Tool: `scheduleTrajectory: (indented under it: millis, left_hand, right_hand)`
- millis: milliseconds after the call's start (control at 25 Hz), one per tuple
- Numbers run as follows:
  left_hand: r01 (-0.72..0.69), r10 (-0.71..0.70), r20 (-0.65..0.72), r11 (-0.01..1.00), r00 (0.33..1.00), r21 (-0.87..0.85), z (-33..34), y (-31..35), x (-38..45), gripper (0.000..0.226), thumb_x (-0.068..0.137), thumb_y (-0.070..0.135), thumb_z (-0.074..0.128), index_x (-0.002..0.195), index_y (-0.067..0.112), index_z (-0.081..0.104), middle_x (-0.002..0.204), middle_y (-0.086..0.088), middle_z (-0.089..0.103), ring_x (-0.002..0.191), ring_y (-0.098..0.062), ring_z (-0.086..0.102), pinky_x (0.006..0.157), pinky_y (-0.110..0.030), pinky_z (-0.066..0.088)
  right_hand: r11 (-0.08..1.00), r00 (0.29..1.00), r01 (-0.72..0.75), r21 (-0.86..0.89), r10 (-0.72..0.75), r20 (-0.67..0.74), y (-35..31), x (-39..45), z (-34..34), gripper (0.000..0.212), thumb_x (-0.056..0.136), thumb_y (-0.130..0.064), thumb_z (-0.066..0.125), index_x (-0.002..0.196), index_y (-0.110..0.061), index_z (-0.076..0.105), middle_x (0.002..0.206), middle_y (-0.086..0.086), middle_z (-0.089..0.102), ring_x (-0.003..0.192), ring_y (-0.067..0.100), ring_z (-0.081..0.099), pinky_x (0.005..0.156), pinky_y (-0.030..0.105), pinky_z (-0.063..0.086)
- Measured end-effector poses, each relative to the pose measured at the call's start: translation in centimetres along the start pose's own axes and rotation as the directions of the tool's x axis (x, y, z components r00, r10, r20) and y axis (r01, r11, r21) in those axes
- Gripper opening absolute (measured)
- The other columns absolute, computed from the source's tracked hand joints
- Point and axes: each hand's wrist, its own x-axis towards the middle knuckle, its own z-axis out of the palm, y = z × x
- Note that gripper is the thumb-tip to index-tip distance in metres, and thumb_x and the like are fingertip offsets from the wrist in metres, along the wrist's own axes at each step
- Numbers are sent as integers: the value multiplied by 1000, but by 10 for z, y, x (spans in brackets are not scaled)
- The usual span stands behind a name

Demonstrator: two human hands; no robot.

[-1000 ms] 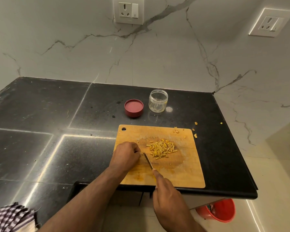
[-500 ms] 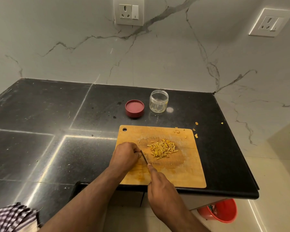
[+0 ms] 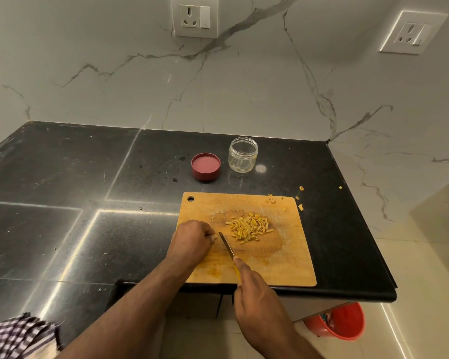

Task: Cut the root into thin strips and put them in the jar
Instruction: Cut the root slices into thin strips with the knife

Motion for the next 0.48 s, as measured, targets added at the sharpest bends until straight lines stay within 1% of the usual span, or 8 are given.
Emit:
scheduleTrajectory:
  millis: [80,240,360,480]
  left_hand:
    - [-2,2,-15,1000,1000,-3,0,0,-2,19,95,21,66,111,21,77,105,7,75,92,-8,64,87,-33,57]
    - [52,-53,-9,997,999,-53,-2,0,-1,14,93,22,69,104,23,78,100,8,74,90,-9,65,85,-35,58]
    - [75,-74,15,995,997,-69,-4,0,3,9,90,22,72,97,23,78,93,10,73,85,-8,65,80,-33,58]
    - [82,-81,27,995,996,-61,-4,0,5,4,90,24,72,90,24,77,87,10,71,81,-7,63,73,-31,58]
  right_hand:
    - [1000,1000,17,-10,-17,4,-3,4,1,53,105,-27,31,155,-31,14,140,-8,43,113,7,49,93,21,42]
    - [1000,1000,6,-29,-5,17,-4,15,7,53,105,-28,30,155,-31,13,139,-6,44,111,8,49,88,22,42]
    - [999,999,-5,-40,7,40,-3,20,10,53,105,-27,30,155,-30,14,142,-5,44,116,11,49,93,26,44]
    - [1000,999,-7,-17,8,54,1,13,11,53,105,-28,31,155,-32,14,140,-6,45,113,9,50,91,25,43]
